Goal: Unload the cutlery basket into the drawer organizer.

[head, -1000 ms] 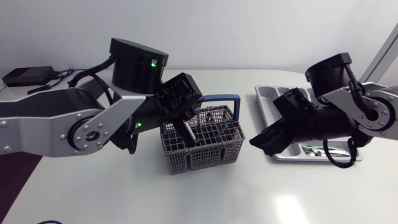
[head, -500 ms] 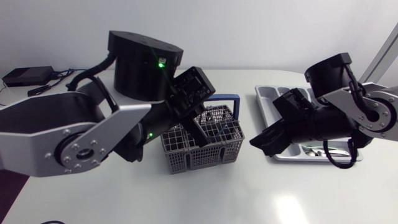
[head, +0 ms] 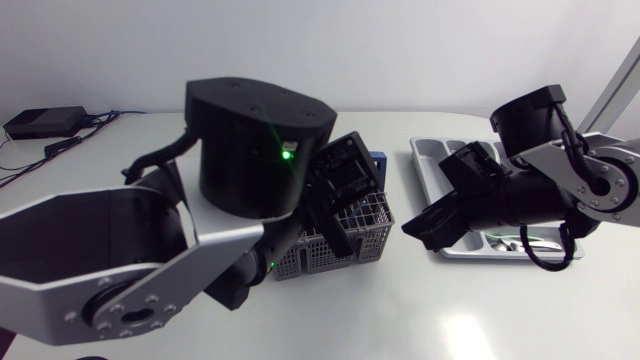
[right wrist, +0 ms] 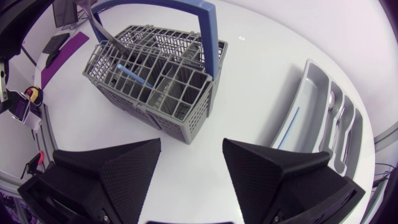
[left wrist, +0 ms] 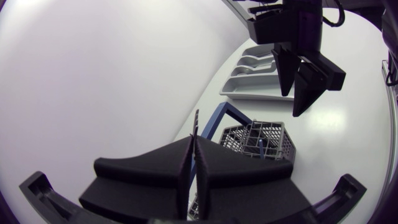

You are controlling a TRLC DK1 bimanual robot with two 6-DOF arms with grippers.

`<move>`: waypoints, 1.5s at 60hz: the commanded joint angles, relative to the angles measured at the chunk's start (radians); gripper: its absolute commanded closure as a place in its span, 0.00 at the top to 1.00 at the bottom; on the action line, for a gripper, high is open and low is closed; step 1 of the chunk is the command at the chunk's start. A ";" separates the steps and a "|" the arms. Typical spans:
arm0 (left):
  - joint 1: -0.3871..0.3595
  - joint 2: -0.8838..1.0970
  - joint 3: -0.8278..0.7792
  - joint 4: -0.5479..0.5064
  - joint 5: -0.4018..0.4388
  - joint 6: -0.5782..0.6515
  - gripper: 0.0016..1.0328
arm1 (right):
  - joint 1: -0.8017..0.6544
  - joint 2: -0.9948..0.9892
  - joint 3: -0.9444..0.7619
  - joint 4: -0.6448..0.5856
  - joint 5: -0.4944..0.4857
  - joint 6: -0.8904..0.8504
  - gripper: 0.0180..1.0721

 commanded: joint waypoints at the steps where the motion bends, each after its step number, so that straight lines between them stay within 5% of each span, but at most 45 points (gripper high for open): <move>1: -0.020 -0.008 -0.028 0.043 -0.030 0.038 0.03 | 0.007 -0.011 -0.028 0.002 0.008 0.025 0.69; 38: -0.074 0.114 -0.117 0.293 -0.240 0.009 0.03 | 0.014 0.038 -0.026 0.034 0.009 0.025 0.69; 60: -0.080 0.095 -0.120 0.336 -0.270 -0.009 0.03 | 0.011 0.076 -0.031 0.062 0.008 0.018 0.69; 90: -0.149 0.062 -0.168 0.591 -0.337 0.233 0.03 | 0.010 0.087 -0.023 0.064 0.009 0.018 0.69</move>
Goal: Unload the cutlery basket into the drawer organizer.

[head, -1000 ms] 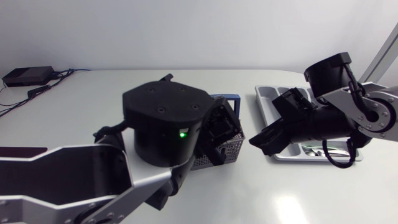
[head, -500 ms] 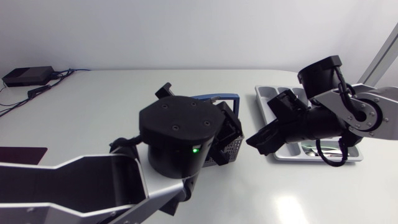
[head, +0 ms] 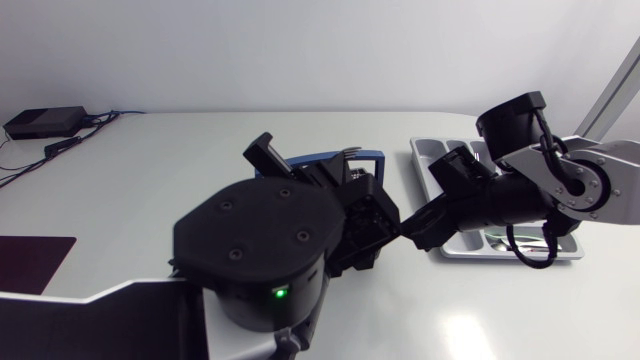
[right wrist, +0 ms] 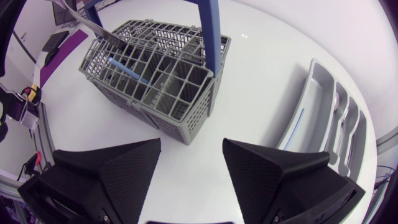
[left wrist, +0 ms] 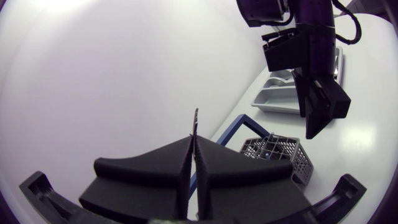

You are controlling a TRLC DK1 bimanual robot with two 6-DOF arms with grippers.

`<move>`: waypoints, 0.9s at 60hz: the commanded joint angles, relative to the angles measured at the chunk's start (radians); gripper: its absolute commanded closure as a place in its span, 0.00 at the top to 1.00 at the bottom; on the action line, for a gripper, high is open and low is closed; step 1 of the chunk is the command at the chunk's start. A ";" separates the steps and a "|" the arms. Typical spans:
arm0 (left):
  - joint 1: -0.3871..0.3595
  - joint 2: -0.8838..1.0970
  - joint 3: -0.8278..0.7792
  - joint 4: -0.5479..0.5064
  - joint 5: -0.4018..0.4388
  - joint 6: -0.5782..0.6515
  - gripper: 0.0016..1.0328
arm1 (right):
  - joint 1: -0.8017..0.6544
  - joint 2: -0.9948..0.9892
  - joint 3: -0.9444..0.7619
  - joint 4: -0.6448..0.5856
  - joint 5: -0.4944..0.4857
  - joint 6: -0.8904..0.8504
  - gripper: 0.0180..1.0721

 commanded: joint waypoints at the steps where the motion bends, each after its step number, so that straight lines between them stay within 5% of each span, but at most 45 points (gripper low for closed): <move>1: -0.013 -0.032 -0.022 0.057 -0.028 0.074 0.03 | 0.000 0.024 -0.021 0.011 0.005 0.018 0.69; 20: -0.026 -0.033 -0.076 0.130 -0.023 0.097 0.03 | 0.001 0.030 -0.024 0.023 0.005 0.020 0.69; 54: -0.003 -0.036 -0.200 0.165 0.109 0.025 0.05 | -0.011 0.031 -0.044 0.034 0.005 0.012 0.69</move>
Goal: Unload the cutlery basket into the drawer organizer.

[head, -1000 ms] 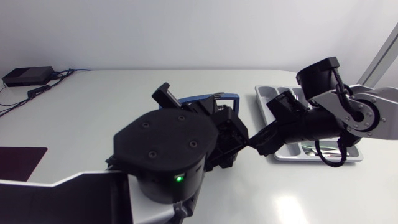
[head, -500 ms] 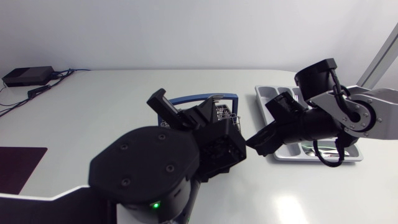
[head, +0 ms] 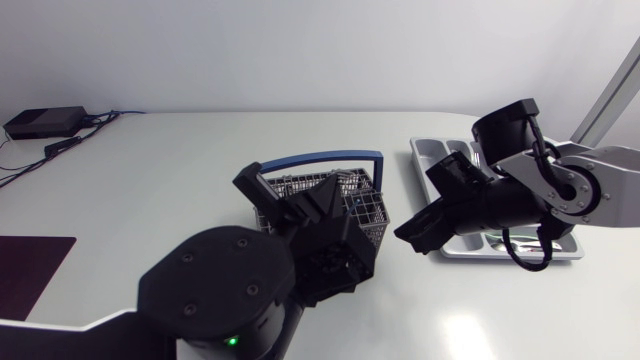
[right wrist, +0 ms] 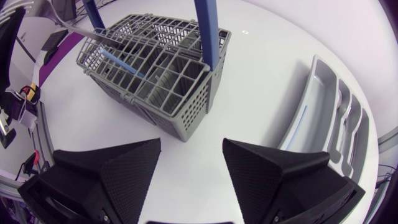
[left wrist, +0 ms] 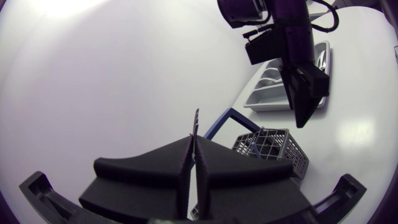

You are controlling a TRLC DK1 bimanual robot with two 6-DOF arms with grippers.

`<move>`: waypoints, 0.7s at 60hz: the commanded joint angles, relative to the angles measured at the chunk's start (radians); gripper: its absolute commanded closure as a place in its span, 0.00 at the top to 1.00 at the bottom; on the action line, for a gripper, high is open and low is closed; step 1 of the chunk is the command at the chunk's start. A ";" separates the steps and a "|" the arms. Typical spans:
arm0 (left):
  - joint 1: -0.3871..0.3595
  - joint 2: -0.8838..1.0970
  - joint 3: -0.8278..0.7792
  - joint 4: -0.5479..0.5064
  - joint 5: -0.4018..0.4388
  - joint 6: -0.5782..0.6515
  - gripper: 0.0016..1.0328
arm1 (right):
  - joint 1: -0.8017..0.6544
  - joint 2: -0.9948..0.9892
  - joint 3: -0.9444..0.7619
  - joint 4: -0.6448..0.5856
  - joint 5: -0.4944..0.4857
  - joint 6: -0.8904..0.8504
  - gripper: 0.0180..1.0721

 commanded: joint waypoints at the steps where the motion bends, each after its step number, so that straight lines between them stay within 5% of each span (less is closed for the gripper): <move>1: 0.002 -0.015 -0.048 0.013 0.036 -0.021 0.09 | -0.009 0.012 -0.028 0.008 0.006 0.011 0.69; 21: 0.103 -0.024 -0.040 -0.030 0.164 -0.034 0.73 | -0.009 0.006 -0.033 0.011 0.006 0.011 0.69; 42: 0.188 -0.148 -0.150 -0.174 0.333 -0.165 0.78 | -0.014 0.008 -0.042 0.011 0.006 0.003 0.69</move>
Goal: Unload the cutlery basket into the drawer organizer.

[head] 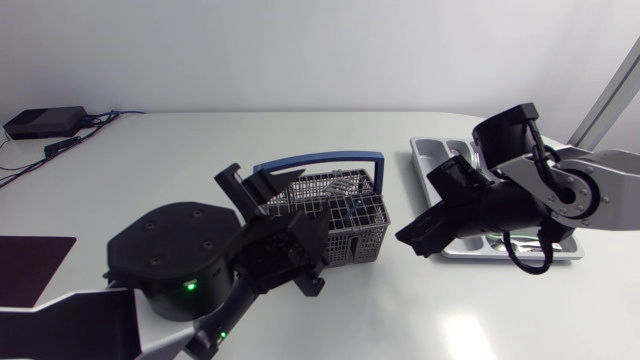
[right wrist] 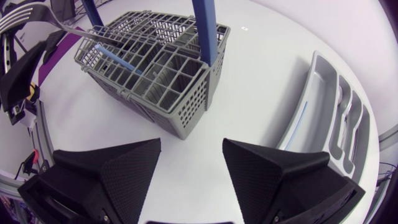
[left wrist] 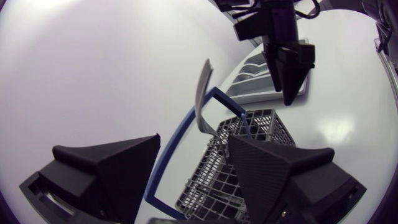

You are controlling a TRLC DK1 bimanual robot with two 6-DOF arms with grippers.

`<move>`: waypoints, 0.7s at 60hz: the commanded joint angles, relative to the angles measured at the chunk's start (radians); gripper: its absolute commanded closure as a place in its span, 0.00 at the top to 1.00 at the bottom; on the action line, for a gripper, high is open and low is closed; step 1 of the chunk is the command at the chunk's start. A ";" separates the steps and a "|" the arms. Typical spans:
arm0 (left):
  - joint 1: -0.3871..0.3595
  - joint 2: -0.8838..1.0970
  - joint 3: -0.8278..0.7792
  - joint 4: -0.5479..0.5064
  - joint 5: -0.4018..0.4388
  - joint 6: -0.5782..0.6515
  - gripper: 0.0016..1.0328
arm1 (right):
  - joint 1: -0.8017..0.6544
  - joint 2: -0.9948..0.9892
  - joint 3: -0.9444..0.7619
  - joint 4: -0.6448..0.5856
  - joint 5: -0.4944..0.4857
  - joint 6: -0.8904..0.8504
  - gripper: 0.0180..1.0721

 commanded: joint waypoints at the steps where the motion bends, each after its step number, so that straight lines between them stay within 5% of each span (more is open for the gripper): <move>1: 0.030 -0.020 -0.044 -0.019 0.041 -0.052 0.77 | -0.008 0.008 -0.028 0.010 0.005 0.005 0.69; 19: 0.165 0.014 -0.017 -0.070 0.288 -0.112 0.71 | 0.000 0.017 -0.025 0.013 0.005 0.010 0.69; 42: 0.190 0.152 0.045 -0.033 0.341 -0.144 0.57 | -0.006 0.029 -0.023 0.019 0.005 0.005 0.69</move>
